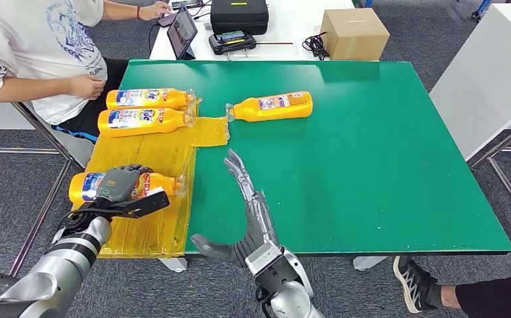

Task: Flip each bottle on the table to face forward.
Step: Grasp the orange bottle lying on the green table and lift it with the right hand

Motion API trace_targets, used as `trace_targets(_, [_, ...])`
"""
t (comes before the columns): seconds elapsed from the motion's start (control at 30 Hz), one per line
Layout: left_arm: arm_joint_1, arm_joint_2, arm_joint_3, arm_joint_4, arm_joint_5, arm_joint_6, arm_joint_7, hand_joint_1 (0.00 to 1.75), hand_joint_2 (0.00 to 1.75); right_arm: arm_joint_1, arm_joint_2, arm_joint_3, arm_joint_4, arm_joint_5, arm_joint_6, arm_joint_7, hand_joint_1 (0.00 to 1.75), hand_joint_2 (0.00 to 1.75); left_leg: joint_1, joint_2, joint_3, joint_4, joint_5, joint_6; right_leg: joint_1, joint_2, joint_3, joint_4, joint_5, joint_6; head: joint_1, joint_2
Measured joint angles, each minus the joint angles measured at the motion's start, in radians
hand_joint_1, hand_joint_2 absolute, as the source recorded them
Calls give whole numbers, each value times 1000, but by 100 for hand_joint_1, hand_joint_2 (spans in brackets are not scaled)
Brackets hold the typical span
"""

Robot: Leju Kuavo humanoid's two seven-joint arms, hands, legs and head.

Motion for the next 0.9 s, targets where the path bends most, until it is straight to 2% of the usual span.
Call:
trace_targets(0.03, [0, 0, 4, 1, 10, -10, -6, 119, 175, 0, 0, 0, 2, 0, 2, 1, 0, 175, 0, 0, 0, 0, 0, 0, 0, 0, 0, 0, 0, 0, 0, 0])
trace_targets(0.1, [0, 0, 12, 2, 27, -23, -17, 37, 175, -1, 0, 1, 5, 0, 4, 2, 0, 175, 0, 0, 0, 0, 0, 0, 0, 0, 0, 0, 0, 0, 0, 0])
trace_targets(0.13, [1, 0, 14, 2, 32, -26, -23, 8, 175, -1, 0, 1, 6, 0, 4, 2, 0, 175, 0, 0, 0, 0, 0, 0, 0, 0, 0, 0, 0, 0, 0, 0])
trace_targets(0.17, [2, 0, 14, 3, 35, -27, -30, 0, 175, -1, 0, 2, 8, 1, 5, 2, 0, 175, 0, 0, 0, 0, 0, 0, 0, 0, 0, 0, 0, 0, 0, 0])
trace_targets(0.37, [18, -7, 15, 3, 78, -59, -75, 0, 175, -1, 0, 1, 11, 3, 8, 4, 0, 175, 0, 0, 0, 0, 0, 0, 0, 0, 0, 0, 0, 0, 0, 0])
trace_targets(0.57, [19, -9, 16, 3, 96, -78, -86, 0, 175, -2, 0, 1, 13, 3, 10, 5, 0, 175, 0, -1, 0, 0, 0, 0, 0, 0, 0, 0, 0, 0, 0, 0])
trace_targets(0.73, [16, -12, 38, -2, 258, -282, -137, 0, 175, -5, 0, 0, 33, 0, 15, 8, 0, 175, 0, -1, 7, -1, -1, 0, 0, 0, 7, 0, -1, -1, 0, 0])
trace_targets(0.9, [20, -12, 43, -8, 308, -305, -140, 0, 175, -6, 0, 0, 48, -2, 18, 12, 0, 175, 0, -1, 9, -1, 0, 0, 0, 0, 9, 0, -1, -1, 0, 0])
